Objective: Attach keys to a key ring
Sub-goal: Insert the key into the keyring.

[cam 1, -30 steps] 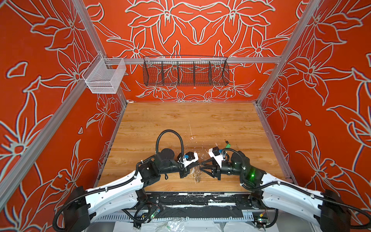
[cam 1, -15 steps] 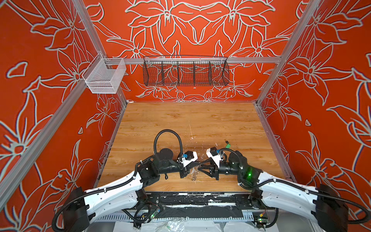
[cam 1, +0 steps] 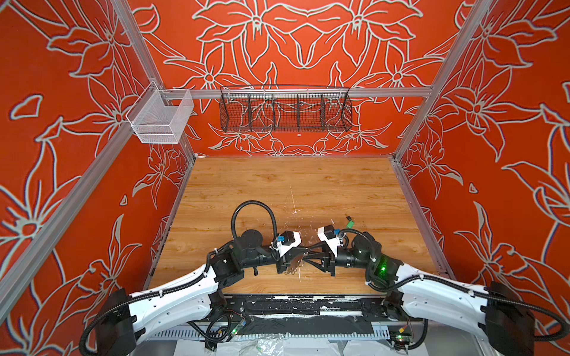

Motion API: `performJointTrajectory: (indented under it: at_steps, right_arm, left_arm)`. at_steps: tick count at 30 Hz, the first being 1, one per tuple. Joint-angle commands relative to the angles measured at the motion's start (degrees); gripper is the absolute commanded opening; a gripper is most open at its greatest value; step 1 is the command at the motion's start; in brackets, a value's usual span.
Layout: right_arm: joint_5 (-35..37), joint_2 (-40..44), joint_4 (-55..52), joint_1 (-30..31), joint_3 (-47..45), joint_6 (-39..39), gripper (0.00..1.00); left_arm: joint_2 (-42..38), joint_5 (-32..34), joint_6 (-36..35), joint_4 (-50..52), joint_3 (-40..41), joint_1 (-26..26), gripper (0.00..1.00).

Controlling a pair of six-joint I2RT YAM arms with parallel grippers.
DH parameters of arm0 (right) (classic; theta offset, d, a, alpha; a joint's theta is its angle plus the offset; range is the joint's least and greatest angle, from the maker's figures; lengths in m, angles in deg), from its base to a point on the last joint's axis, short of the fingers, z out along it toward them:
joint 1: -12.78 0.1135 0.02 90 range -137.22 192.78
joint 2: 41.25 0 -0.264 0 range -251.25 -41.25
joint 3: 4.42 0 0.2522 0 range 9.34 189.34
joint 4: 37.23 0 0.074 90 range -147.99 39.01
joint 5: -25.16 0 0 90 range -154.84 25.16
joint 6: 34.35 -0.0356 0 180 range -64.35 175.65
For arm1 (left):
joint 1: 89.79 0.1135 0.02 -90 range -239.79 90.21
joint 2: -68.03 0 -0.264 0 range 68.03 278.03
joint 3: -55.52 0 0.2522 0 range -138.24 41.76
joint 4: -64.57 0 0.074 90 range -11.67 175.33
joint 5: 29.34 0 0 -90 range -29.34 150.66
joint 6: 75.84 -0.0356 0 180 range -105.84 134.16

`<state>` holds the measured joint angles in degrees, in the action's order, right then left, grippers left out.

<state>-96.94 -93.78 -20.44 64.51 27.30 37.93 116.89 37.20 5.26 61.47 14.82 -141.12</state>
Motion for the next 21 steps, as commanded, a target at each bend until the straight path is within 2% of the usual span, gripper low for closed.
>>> performJointTrajectory:
  at_steps: [1, 4, 7, 10, 15, 21]
  right_arm:
    - [-0.53, -0.16, 3.83, 0.58, -0.02, -1.09, 0.36]
    - [0.64, 0.52, 4.17, 0.82, -0.52, -1.31, 0.35]
    - [0.81, 0.83, 4.16, 0.9, -0.64, -1.18, 0.27]
    - [0.72, 0.68, 4.3, 1.01, -0.55, -1.26, 0.23]
    - [0.81, 0.41, 3.8, 1.11, -0.25, -1.05, 0.2]
    - [1.71, 0.47, 3.04, 1.19, -0.2, -0.57, 0.06]
  left_arm:
    - [-0.79, -0.71, 0.94, -4.41, 0.26, -0.26, 0.0]
    - [-0.71, -1.17, 1.08, -5.35, 0.75, -0.26, 0.0]
    - [-0.8, -1.41, 1.08, -5.24, 0.68, -0.26, 0.0]
    - [-0.98, -1.41, 1.11, -5.46, 0.9, -0.26, 0.0]
    - [-1.02, -1.59, 0.82, -5.11, 0.84, -0.26, 0.0]
    - [-1.27, -1.73, 0.47, -5.17, 1.01, -0.26, 0.0]
